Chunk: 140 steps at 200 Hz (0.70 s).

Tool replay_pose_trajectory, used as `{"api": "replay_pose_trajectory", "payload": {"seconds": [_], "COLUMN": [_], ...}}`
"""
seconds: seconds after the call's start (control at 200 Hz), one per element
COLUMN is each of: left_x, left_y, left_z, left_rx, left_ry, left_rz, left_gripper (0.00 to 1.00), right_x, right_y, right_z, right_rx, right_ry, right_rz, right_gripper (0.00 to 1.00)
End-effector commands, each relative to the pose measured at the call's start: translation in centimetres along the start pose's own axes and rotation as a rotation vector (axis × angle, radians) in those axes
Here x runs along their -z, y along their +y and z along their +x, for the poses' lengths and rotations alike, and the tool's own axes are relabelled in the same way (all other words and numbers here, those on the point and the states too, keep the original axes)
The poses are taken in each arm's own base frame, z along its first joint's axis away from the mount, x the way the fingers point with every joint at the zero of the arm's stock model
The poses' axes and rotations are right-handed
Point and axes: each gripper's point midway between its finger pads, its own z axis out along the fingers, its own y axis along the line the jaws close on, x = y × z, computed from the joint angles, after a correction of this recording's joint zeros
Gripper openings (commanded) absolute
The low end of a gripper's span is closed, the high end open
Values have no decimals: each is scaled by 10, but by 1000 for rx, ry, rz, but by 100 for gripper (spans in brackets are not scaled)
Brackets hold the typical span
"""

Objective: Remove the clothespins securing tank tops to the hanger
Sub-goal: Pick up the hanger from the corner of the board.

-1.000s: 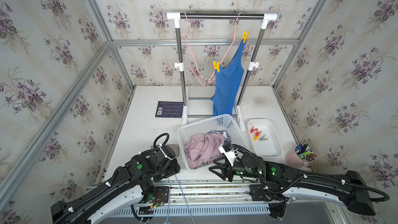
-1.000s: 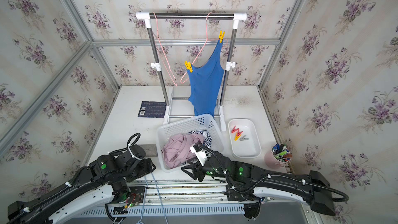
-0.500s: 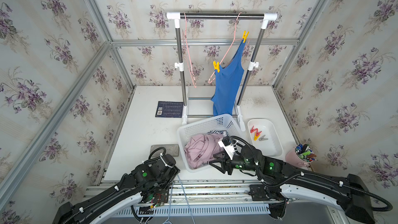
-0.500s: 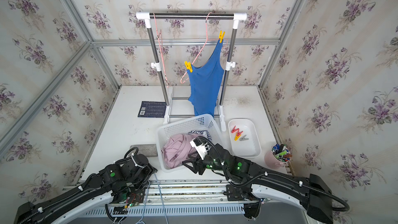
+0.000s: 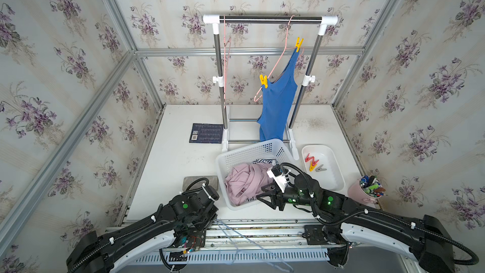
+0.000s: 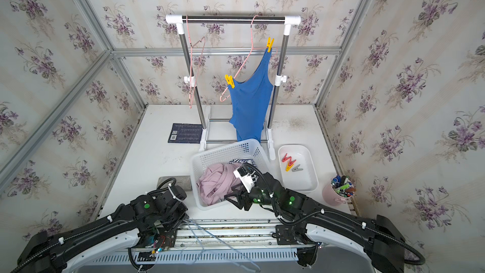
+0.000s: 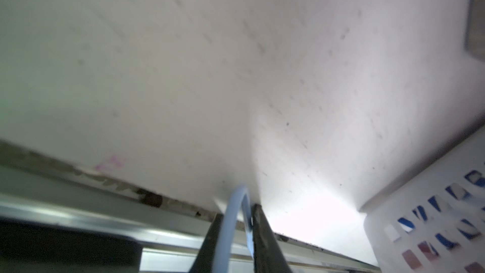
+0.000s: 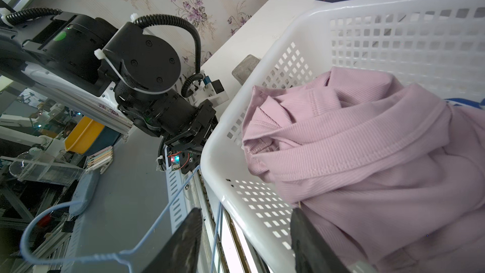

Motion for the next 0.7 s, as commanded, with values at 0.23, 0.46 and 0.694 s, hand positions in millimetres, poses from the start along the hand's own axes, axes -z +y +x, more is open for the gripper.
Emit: {"api": "replay_pose_trajectory", "payload": {"seconds": [0.23,0.46,0.694], "left_x": [23,87,174], "left_y": [-59,-93,-108], "left_z": [-13,0,-8], "left_rx": [-77,-179,-304], "left_ry": [-115,-97,-210], "left_rz": [244,333,302], "left_gripper": [0,0,0], "right_x": [4,9,30], "right_y": [1,8,22], "right_z": [-4,-23,-73], "right_rx": [-15,32,180], "right_ry": [-41,-70,-162], "right_rz": [-9,-8,47], "right_gripper": [54,58,79]}}
